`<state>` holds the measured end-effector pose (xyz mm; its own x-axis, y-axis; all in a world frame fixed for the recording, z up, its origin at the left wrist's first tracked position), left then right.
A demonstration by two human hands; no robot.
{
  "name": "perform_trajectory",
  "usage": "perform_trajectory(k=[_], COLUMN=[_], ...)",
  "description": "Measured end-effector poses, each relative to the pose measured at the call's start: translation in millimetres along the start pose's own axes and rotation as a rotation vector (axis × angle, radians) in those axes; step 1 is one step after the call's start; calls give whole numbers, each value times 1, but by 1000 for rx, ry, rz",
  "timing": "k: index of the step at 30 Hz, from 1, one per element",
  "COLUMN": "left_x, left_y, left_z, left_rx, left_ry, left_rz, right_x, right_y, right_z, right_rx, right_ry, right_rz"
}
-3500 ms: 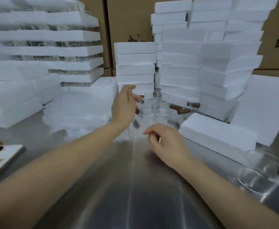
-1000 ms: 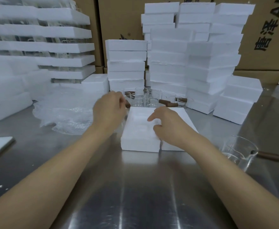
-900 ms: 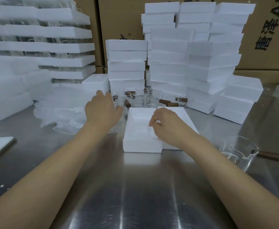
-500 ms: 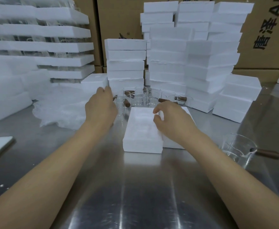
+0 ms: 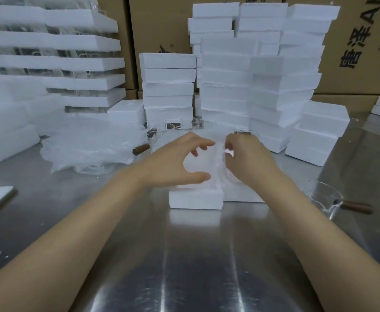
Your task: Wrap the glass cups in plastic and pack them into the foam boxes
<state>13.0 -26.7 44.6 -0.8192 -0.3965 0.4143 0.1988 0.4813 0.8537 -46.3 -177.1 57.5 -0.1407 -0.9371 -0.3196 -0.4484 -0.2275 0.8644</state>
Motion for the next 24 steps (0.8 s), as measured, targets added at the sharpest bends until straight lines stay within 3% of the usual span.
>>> perform_trajectory(k=[5,9,14,17,21,24], left_x=[-4,-5,-8,-14,-17,-19], left_y=[3,9,9,8,11,10], left_z=[0,-1,-2,-4,-10,-7], left_rx=[-3,7,-15,12,218,131], left_ry=[10,-10,-7,-13,-25,5], left_rz=[-44,-69,-59,-44,-3,52], right_x=[44,65,47,46,51,58], right_y=[48,59,51,42,35,33], right_z=[7,16,18,11,-2,-9], right_rx=[-170,-383,-439,-390,-183,-102], right_ry=[-310,-381,-314,-328,-340,-330], right_rz=[446,434,381,316,120,33])
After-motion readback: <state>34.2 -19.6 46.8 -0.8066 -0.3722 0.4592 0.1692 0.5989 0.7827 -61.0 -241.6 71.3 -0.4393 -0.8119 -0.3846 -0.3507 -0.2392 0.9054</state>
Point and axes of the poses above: each hand's wrist, its own z-axis away from the middle knuckle, its own y-axis out of the back of the hand, x = y × z, the point moved 4 cm from there along -z, towards the middle knuckle, and after that the axes turned 1 degree about x, right-handed, at the moved point
